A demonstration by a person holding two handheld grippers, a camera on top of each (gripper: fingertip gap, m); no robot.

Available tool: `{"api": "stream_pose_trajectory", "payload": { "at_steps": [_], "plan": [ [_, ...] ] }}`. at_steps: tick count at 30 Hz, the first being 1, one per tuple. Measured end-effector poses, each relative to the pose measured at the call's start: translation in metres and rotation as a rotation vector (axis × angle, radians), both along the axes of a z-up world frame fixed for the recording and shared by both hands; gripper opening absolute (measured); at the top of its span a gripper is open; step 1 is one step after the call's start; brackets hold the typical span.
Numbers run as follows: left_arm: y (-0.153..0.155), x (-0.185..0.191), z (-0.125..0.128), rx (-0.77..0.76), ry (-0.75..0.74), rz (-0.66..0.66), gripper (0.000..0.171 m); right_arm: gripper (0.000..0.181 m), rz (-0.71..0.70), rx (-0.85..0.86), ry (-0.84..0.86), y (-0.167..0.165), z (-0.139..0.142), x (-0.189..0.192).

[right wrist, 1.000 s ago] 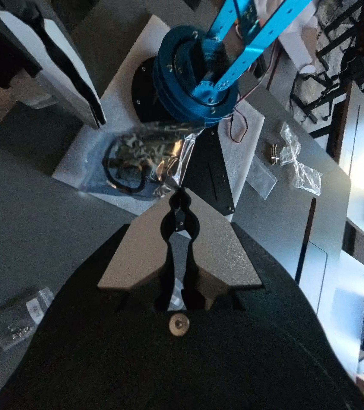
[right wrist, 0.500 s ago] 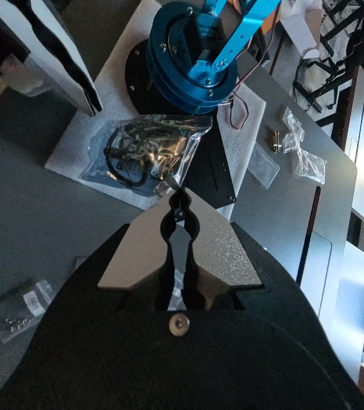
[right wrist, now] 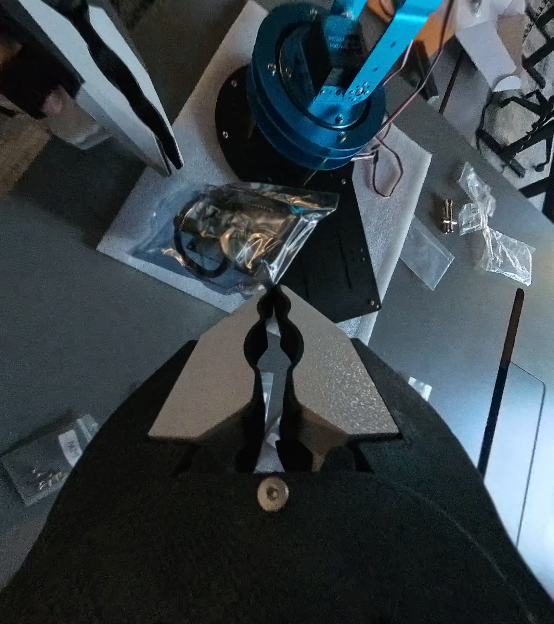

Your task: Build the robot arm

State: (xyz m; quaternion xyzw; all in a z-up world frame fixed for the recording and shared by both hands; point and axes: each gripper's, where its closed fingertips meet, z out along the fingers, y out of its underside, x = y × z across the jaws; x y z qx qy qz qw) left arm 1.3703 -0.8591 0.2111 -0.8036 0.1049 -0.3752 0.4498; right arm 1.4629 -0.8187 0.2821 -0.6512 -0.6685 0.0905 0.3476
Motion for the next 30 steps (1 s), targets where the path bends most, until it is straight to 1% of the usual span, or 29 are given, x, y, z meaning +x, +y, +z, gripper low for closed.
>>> {"api": "stream_pose_trajectory", "payload": {
  "at_steps": [2,5,7,8,11,12,14,16,19,20,22,23,24,25,26,27,28,30],
  "plan": [
    [0.000,-0.001,0.004,0.014,0.008,-0.002,0.017,0.000,0.002,0.070,-0.013,0.004,0.005,0.004],
    [0.000,-0.001,0.019,0.070,0.017,-0.031,0.014,0.000,0.042,0.099,0.011,0.001,0.007,0.003],
    [0.001,0.001,0.037,0.122,0.014,-0.062,0.010,0.000,0.071,0.136,0.033,0.000,0.012,0.002],
    [0.001,0.004,0.047,0.156,0.013,-0.088,0.002,0.000,0.086,0.151,0.035,0.001,0.012,0.003],
    [0.015,0.016,0.075,0.251,0.059,-0.100,0.000,0.000,0.141,0.239,0.026,0.005,0.007,0.008],
    [0.022,0.021,0.084,0.288,0.086,-0.098,0.003,0.000,0.156,0.255,0.031,0.004,0.008,0.009],
    [0.035,0.034,0.099,0.362,0.162,-0.088,0.018,0.000,0.180,0.272,0.050,0.004,0.011,0.009],
    [0.046,0.049,0.106,0.409,0.245,-0.097,0.026,0.000,0.212,0.299,0.063,0.002,0.016,0.009],
    [0.063,0.059,0.114,0.458,0.299,-0.058,0.040,0.000,0.274,0.343,0.073,-0.003,0.019,0.007],
    [0.068,0.061,0.113,0.449,0.291,-0.057,0.042,0.000,0.284,0.357,0.068,-0.003,0.018,0.008],
    [0.072,0.066,0.107,0.365,0.204,-0.098,0.042,0.000,0.301,0.383,0.079,-0.003,0.018,0.009],
    [0.069,0.071,0.104,0.313,0.134,-0.146,0.038,0.000,0.306,0.388,0.087,-0.003,0.019,0.010],
    [0.066,0.075,0.100,0.252,0.070,-0.205,0.029,0.000,0.298,0.390,0.086,-0.002,0.019,0.012],
    [0.064,0.076,0.096,0.194,0.031,-0.236,0.028,0.000,0.291,0.394,0.088,-0.001,0.018,0.014],
    [0.063,0.077,0.093,0.169,0.001,-0.257,0.028,0.000,0.296,0.399,0.101,-0.001,0.017,0.015],
    [0.063,0.076,0.094,0.166,-0.030,-0.266,0.025,0.000,0.291,0.402,0.106,-0.001,0.016,0.015],
    [0.064,0.073,0.095,0.175,-0.053,-0.269,0.018,0.000,0.282,0.406,0.114,0.000,0.016,0.016],
    [0.065,0.071,0.096,0.200,-0.085,-0.288,0.016,0.000,0.258,0.402,0.150,0.002,0.017,0.014]
  ]
}}
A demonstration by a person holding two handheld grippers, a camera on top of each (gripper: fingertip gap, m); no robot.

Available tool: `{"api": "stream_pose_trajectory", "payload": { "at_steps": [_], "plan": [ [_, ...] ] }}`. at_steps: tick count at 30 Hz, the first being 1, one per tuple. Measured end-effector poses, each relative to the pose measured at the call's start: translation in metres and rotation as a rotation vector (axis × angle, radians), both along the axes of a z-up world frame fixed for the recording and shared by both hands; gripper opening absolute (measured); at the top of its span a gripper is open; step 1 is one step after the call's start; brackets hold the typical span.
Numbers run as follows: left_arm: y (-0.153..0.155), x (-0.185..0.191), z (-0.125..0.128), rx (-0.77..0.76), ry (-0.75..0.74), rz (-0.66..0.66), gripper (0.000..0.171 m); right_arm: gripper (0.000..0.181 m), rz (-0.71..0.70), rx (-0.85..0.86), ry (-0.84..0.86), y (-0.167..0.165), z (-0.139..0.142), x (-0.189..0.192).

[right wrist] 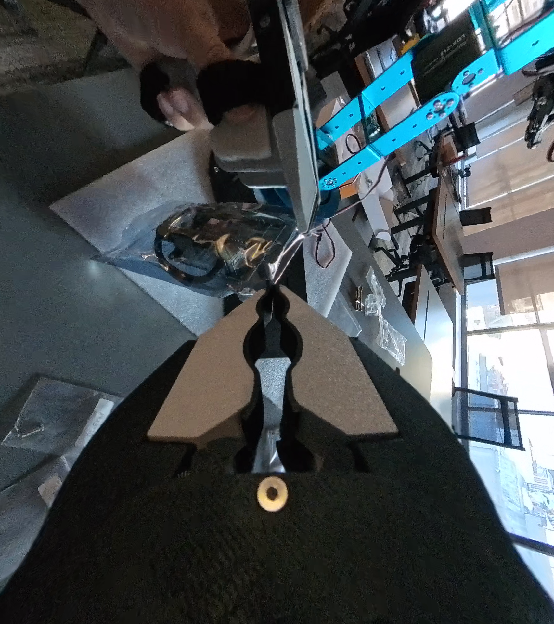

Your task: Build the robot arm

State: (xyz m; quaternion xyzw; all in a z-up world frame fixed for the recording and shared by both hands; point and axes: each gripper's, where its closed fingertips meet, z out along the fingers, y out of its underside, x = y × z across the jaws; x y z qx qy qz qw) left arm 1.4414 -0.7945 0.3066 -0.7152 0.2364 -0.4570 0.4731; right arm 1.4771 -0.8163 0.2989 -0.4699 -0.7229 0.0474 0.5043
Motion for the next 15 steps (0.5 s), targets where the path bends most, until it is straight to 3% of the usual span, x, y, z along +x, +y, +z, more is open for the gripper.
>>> {"api": "stream_pose_trajectory", "payload": {
  "at_steps": [3,7,11,13,15],
  "plan": [
    [0.003,-0.005,-0.003,0.015,-0.011,0.000,0.012,0.001,-0.059,-0.091,0.095,0.005,-0.001,-0.003],
    [0.007,-0.011,-0.005,0.001,-0.066,0.017,0.010,0.045,-0.168,-0.511,0.318,0.004,-0.003,-0.002],
    [0.007,-0.011,-0.006,0.029,-0.054,0.022,0.007,0.045,-0.180,-1.000,0.595,-0.002,0.004,-0.013],
    [0.006,-0.009,-0.007,0.050,-0.026,0.028,0.004,0.045,-0.176,-1.101,0.684,0.003,0.013,-0.019],
    [0.005,-0.008,-0.006,0.076,0.001,0.024,0.004,0.045,-0.231,-1.108,0.659,0.013,0.016,-0.023]
  ]
}}
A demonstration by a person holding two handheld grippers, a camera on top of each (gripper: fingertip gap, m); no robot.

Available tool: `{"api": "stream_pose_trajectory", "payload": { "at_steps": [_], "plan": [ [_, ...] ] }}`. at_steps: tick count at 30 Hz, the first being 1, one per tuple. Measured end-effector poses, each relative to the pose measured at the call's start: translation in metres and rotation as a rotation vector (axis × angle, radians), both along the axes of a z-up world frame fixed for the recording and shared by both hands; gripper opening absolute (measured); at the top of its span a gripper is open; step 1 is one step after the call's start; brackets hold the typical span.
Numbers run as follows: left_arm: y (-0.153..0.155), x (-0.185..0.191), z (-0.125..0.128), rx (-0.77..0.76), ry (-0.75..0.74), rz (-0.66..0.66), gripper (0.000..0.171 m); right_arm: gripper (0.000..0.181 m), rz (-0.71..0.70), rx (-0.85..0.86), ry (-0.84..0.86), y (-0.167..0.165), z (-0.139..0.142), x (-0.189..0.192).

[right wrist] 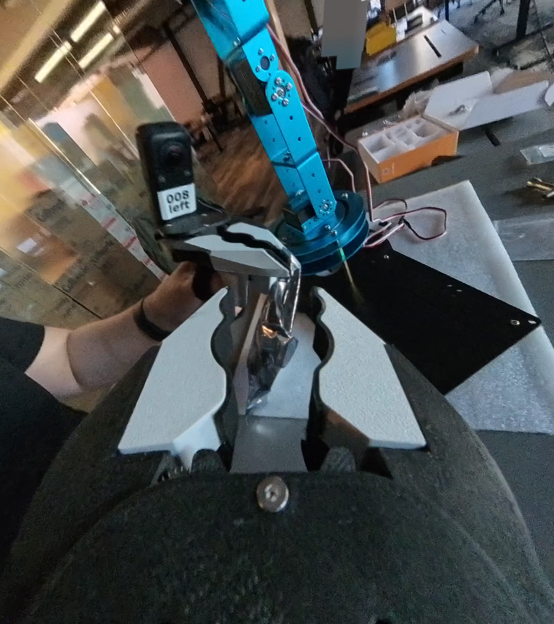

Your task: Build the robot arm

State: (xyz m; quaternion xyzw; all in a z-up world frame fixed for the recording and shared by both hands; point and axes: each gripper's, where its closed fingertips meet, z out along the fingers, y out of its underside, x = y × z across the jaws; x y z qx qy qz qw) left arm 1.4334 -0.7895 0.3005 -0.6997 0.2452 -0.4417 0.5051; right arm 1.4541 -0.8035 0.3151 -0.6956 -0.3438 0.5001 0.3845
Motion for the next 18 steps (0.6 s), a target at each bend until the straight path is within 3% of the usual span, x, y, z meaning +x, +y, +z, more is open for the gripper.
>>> {"api": "stream_pose_trajectory", "payload": {
  "at_steps": [5,8,18],
  "plan": [
    [-0.001,0.003,0.002,0.009,-0.006,-0.026,0.005,0.027,0.234,-0.079,-0.360,0.001,-0.019,-0.004],
    [0.000,0.002,0.001,0.005,-0.011,-0.020,0.005,0.025,0.308,-0.136,-0.410,-0.003,-0.019,-0.009],
    [0.002,0.001,0.002,-0.008,-0.053,-0.028,0.011,0.004,0.309,-0.170,-0.511,-0.002,-0.025,-0.012]
  ]
}}
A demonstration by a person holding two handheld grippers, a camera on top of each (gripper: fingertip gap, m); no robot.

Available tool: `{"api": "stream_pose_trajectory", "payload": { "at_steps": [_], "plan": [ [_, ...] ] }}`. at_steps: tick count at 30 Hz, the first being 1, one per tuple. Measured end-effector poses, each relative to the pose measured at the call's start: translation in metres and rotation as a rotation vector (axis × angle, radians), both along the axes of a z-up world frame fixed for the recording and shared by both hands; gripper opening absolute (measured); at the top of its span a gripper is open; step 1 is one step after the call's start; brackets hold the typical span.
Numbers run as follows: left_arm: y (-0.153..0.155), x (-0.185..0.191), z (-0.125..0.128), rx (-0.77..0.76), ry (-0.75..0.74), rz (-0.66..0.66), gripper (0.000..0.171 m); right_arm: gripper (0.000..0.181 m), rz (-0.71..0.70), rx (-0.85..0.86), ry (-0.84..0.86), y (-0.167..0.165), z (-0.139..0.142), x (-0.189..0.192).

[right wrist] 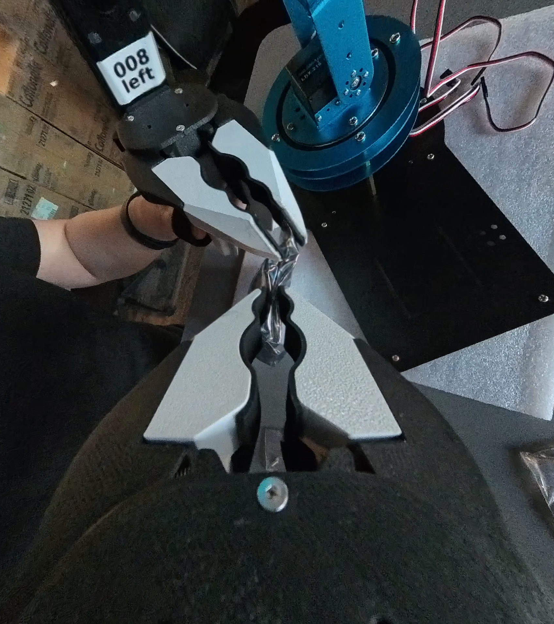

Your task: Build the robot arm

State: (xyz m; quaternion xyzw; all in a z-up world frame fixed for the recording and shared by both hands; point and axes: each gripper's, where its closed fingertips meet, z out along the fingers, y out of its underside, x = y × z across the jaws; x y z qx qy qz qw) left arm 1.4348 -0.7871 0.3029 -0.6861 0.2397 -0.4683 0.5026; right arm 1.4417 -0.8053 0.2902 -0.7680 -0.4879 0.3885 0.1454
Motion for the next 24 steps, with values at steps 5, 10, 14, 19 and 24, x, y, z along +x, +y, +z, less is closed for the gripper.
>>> {"api": "stream_pose_trajectory", "payload": {
  "at_steps": [5,10,14,19,24],
  "plan": [
    [-0.006,-0.028,-0.010,-0.022,0.059,0.130,0.039,0.001,-0.006,-0.017,-0.003,0.000,0.001,0.001],
    [-0.043,-0.065,-0.059,-0.091,0.152,0.248,0.044,0.001,-0.071,-0.121,0.046,0.006,0.002,0.000],
    [-0.070,-0.062,-0.086,-0.172,0.156,0.216,0.043,0.001,-0.094,-0.036,0.016,0.013,0.003,-0.002],
    [-0.076,-0.058,-0.093,-0.144,0.254,0.208,0.039,0.000,-0.035,-0.039,-0.020,0.001,0.004,-0.013],
    [-0.079,-0.049,-0.091,-0.168,0.213,0.173,0.034,0.000,-0.033,-0.032,-0.038,0.000,0.002,-0.016]
  ]
}}
